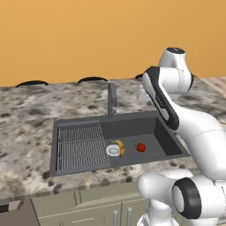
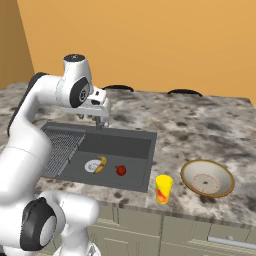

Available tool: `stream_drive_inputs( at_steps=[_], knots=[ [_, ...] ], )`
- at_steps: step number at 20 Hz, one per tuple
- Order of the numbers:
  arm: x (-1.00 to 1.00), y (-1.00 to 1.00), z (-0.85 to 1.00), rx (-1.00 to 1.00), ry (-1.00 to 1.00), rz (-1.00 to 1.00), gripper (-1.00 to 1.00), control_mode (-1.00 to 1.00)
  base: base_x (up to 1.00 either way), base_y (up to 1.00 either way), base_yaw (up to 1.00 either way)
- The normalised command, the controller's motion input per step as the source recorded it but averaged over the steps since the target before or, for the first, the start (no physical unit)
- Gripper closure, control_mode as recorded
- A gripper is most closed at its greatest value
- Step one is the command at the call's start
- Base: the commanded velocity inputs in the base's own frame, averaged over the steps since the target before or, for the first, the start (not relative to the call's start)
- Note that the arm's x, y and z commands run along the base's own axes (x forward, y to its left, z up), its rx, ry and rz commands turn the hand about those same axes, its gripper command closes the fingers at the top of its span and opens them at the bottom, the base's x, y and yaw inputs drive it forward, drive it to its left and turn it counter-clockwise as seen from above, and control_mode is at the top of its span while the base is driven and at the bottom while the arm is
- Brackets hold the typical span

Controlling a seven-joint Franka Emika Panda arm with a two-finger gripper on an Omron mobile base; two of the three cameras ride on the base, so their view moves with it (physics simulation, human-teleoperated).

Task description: Remove the bell pepper and banana from the sink. Then move the bowl and cup from the counter to the sink for washing.

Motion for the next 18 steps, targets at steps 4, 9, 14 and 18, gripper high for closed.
stream_drive_inputs(
  at_steps=[4,9,14,18],
  knots=[
    [-0.08,-0.02,-0.01,0.00,-0.01,0.00,-1.00,-1.00,0.00,0.00,0.00],
    [-0.14,-0.12,-0.06,0.00,0.00,0.03,-1.00,-1.00,0.00,0.00,0.00],
    [-0.08,-0.19,-0.08,0.00,0.00,0.09,-1.00,-1.00,0.00,0.00,0.00],
    [-0.03,-0.25,-0.20,0.00,0.00,0.13,-1.00,-1.00,0.00,0.00,0.00]
  ],
)
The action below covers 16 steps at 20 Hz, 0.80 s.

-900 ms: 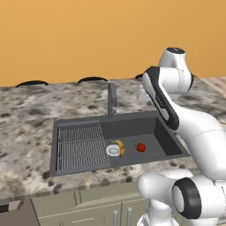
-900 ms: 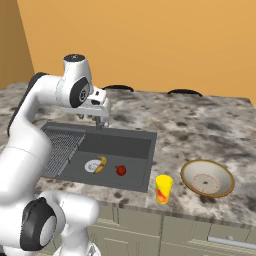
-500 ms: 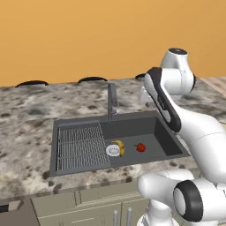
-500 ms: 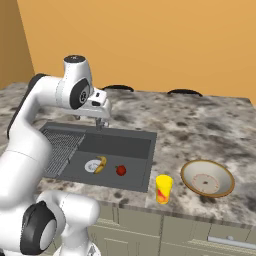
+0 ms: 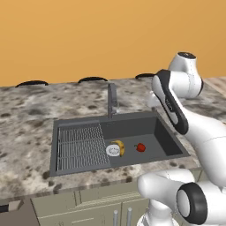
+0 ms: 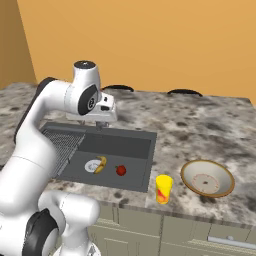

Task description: Remove the bell pepper and banana from the sink. Then move the bowl and cup from the counter to the sink for washing.

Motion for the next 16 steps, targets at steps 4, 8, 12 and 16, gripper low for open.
stream_drive_inputs(
  at_steps=[4,8,12,16],
  knots=[
    [0.00,-0.24,-0.27,0.00,0.00,0.08,-1.00,-1.00,0.00,0.00,0.00],
    [0.07,-0.18,-0.29,0.00,0.00,0.04,-1.00,-1.00,0.00,0.00,0.00],
    [0.12,-0.08,-0.34,0.00,0.00,0.01,-1.00,-1.00,0.00,0.00,0.00],
    [0.23,-0.01,-0.36,0.00,0.00,0.00,-1.00,-1.00,0.00,0.00,0.00]
  ],
)
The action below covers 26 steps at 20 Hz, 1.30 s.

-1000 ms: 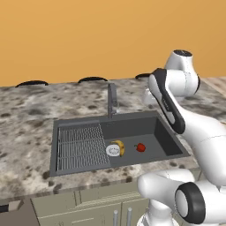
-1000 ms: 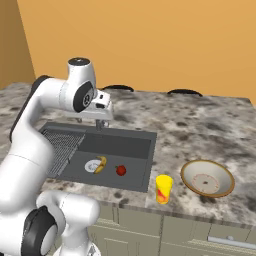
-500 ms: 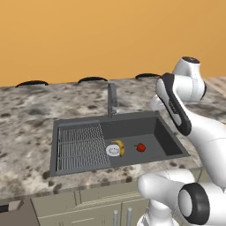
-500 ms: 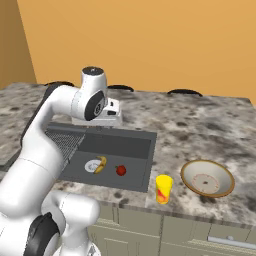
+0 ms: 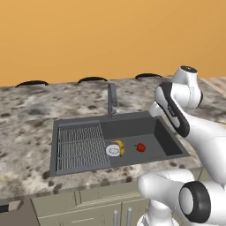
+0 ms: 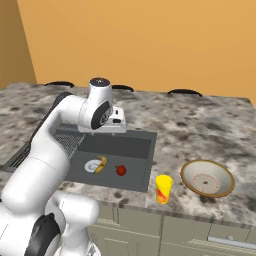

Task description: Remove the bell pepper and banana from the sink. Then move the bowl and cup from the counter to the sink for washing.

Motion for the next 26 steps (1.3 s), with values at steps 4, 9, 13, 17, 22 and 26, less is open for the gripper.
stream_drive_inputs(
  at_steps=[4,9,13,17,22,26],
  knots=[
    [0.36,0.00,-0.34,0.00,0.00,0.00,-1.00,-1.00,0.00,0.00,0.00],
    [0.37,-0.03,-0.34,0.00,0.00,0.00,-1.00,-1.00,0.00,0.00,0.00],
    [0.28,-0.01,-0.38,0.00,0.00,0.00,-1.00,-1.00,0.00,0.00,0.00],
    [0.27,0.00,-0.35,0.00,0.00,-0.02,-1.00,-1.00,0.00,0.00,0.00],
    [0.21,0.00,-0.37,-0.03,-0.06,-0.05,-1.00,-1.00,0.00,0.00,0.00],
    [0.25,0.00,-0.36,-0.03,-0.06,-0.06,-1.00,-1.00,0.00,0.00,0.00]
  ],
)
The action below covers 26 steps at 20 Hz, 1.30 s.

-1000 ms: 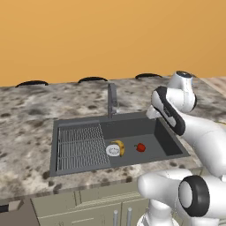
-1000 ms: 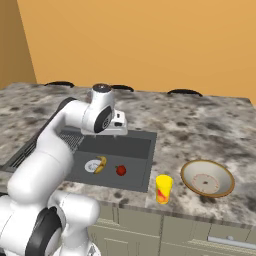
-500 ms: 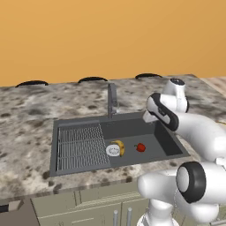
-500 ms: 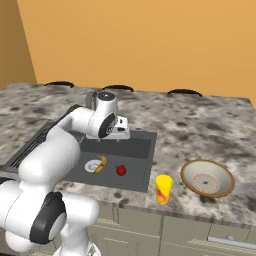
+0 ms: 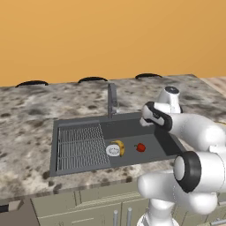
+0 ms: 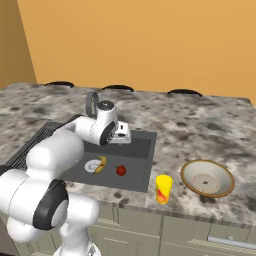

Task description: Remove the bell pepper and banana from the sink. Then move the bowl and cup from the counter to the sink for washing.

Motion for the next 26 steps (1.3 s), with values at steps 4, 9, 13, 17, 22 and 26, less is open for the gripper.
stream_drive_inputs(
  at_steps=[4,9,13,17,22,26],
  knots=[
    [0.26,0.00,-0.34,-0.02,-0.07,-0.06,-1.00,-1.00,0.00,0.00,0.00],
    [0.22,-0.01,-0.26,0.00,-0.02,-0.01,-1.00,-1.00,0.00,0.00,0.00],
    [0.14,0.00,-0.25,0.00,0.00,0.00,-1.00,-1.00,0.00,0.00,0.00],
    [0.10,0.00,-0.22,0.00,0.00,0.00,-1.00,-1.00,0.00,0.00,0.00],
    [0.08,0.00,-0.23,0.00,0.04,0.00,-1.00,-1.00,0.00,0.00,0.00],
    [0.03,0.00,-0.26,0.00,0.05,0.00,-1.00,-1.00,0.00,0.00,0.00]
  ],
)
